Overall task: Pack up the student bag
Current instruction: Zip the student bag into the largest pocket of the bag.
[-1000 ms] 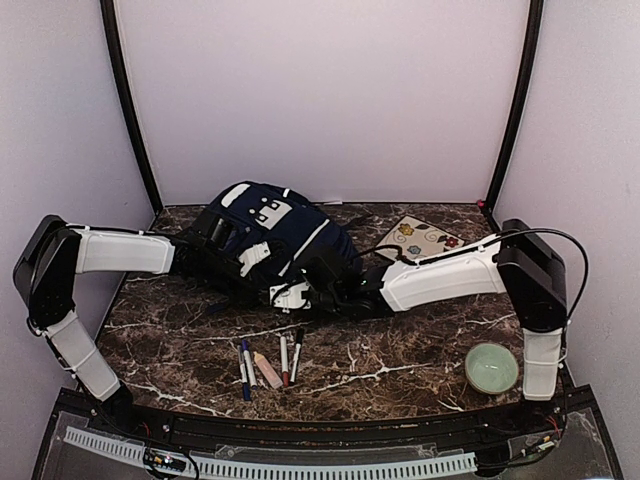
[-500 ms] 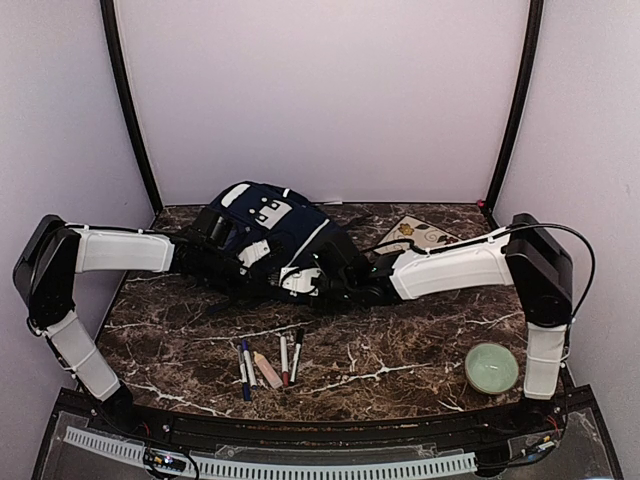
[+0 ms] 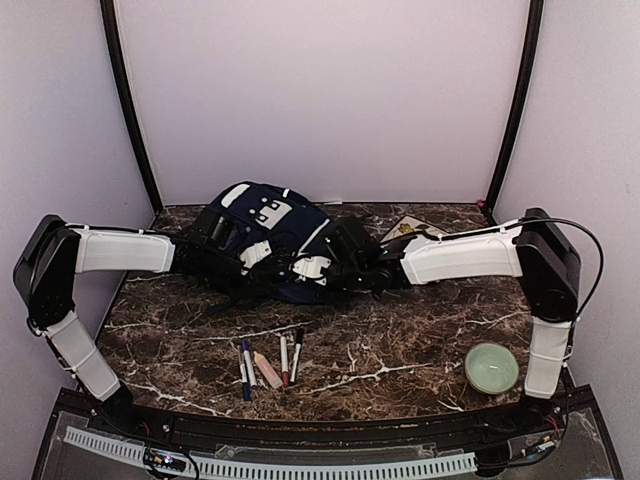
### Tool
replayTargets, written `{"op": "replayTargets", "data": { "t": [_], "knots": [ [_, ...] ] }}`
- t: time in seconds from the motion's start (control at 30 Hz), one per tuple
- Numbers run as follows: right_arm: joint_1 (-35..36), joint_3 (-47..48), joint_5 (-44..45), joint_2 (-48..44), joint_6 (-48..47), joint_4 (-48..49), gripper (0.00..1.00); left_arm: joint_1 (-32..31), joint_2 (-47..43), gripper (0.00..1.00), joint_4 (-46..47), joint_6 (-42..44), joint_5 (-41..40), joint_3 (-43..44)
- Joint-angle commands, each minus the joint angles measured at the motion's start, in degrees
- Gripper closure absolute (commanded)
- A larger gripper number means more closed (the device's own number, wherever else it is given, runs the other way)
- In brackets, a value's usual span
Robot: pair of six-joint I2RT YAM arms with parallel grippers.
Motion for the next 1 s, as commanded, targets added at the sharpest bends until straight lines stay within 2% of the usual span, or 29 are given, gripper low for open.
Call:
{"op": "replayTargets", "data": {
  "t": [0.0, 0.77, 0.97],
  "knots": [
    [-4.42, 1.71, -5.18, -2.95, 6.07, -6.11, 1.00, -0.11, -1.66, 1.00, -1.46, 2.19, -1.47, 0.92],
    [-19.54, -3.30, -4.57, -4.21, 6.93, -8.15, 1.00, -0.04, -5.33, 1.00, -6.04, 4.05, -9.60, -2.50],
    [-21.42, -2.25, -4.46, -2.80, 6.24, -4.94, 1.00, -1.05, -7.72, 1.00, -11.85, 8.94, -23.81, -2.42]
  ]
}}
